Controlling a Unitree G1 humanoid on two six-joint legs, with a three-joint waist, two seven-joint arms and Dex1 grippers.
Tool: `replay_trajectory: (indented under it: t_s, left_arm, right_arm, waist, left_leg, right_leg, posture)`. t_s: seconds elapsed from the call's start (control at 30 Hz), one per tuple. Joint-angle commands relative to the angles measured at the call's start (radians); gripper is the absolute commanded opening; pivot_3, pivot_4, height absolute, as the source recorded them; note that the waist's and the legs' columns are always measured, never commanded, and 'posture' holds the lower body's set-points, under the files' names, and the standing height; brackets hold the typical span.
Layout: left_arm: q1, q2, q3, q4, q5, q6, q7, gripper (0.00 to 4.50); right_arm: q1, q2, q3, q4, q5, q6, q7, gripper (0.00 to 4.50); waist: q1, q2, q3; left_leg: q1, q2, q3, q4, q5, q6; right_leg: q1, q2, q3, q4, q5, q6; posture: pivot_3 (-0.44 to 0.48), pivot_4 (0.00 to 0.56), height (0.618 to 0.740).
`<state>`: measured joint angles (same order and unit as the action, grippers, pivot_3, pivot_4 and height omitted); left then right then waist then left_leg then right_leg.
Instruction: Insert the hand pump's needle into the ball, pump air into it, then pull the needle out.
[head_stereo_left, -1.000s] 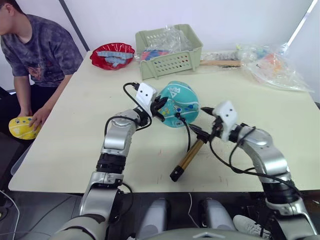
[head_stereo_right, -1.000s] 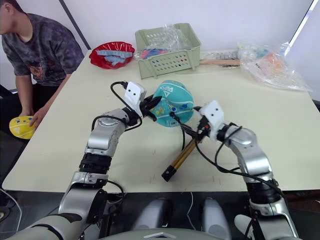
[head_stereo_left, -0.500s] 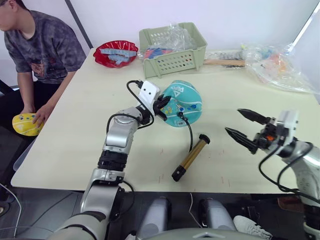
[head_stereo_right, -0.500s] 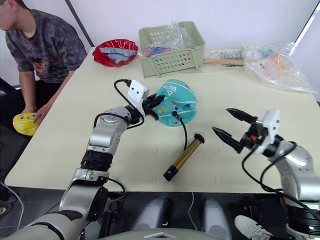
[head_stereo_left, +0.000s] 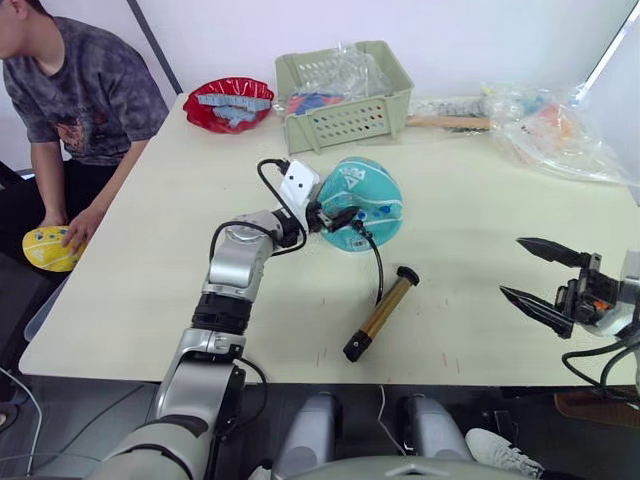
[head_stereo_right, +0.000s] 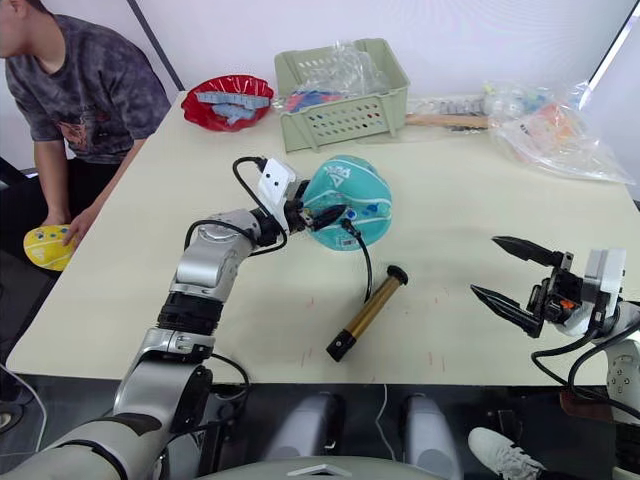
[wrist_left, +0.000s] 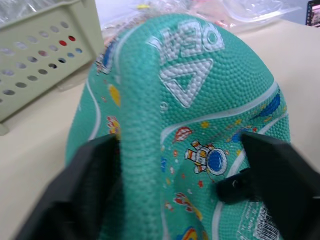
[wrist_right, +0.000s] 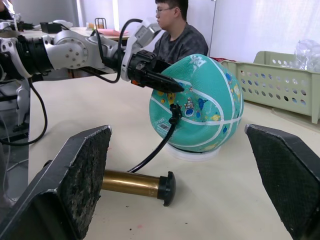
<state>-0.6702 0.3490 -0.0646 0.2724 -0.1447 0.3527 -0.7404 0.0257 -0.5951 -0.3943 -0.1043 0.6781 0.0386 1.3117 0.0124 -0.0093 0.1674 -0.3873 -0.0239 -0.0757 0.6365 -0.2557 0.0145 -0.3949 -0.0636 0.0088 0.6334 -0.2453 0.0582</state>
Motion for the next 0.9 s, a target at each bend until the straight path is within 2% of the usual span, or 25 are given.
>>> replay_trajectory:
  t_s: [0.03,0.2,0.4,0.5,0.7,0.9]
  left_arm:
    - [-0.020,0.027,0.011,-0.138,-0.066,0.099,-0.048,4.47]
    - [-0.035,0.084,0.026,-0.286,-0.111,0.197,-0.070,4.47]
    - [-0.014,0.206,0.068,-0.449,-0.218,0.326,-0.150,4.47]
    - [0.062,0.273,0.088,-0.475,-0.252,0.330,-0.204,4.47]
    - [0.258,0.334,0.204,-0.435,-0.331,0.161,-0.346,4.47]
    - [0.443,0.430,0.268,-0.399,-0.363,0.103,-0.464,4.47]
  right_arm:
    - [-0.002,-0.009,-0.025,-0.002,0.020,-0.039,0.017,4.50]
    - [0.009,-0.013,-0.016,0.005,0.026,-0.037,0.031,4.50]
    - [0.005,-0.038,-0.029,0.054,0.023,-0.055,0.080,4.50]
    - [-0.001,-0.047,-0.035,0.077,0.029,-0.059,0.094,4.50]
    - [0.000,-0.061,-0.059,0.121,0.035,-0.063,0.104,4.50]
    - [0.035,-0.075,-0.073,0.140,0.032,-0.083,0.146,4.50]
  waist:
    - [0.000,0.000,0.003]
    - [0.000,0.000,0.008]
    - [-0.001,-0.001,0.013]
    - [-0.004,-0.001,0.013]
    - [-0.008,-0.001,0.014]
    - [-0.006,-0.001,0.014]
  left_leg:
    - [-0.001,0.000,0.000,0.000,0.000,0.000]
    - [-0.011,0.000,-0.001,0.003,0.003,-0.005]
    - [-0.012,0.000,0.001,0.004,0.003,-0.005]
    - [-0.012,0.000,0.001,0.004,0.003,-0.005]
    - [-0.010,0.000,0.002,0.007,0.003,-0.005]
    - [-0.010,0.001,0.002,0.010,0.000,-0.001]
  right_leg:
    - [-0.001,0.000,0.000,0.000,0.000,-0.001]
    - [-0.009,0.000,0.000,0.001,0.001,-0.001]
    - [-0.010,-0.001,0.001,0.000,0.001,-0.001]
    - [-0.010,0.000,0.001,0.000,0.000,-0.001]
    - [-0.010,0.000,0.002,0.005,0.000,-0.001]
    - [-0.010,-0.001,0.003,0.008,0.001,-0.001]
  posture:
    - [0.000,0.150,0.740]
    - [0.000,0.150,0.740]
    - [0.000,0.150,0.740]
    - [0.000,0.150,0.740]
    - [0.000,0.150,0.740]
    - [0.000,0.150,0.740]
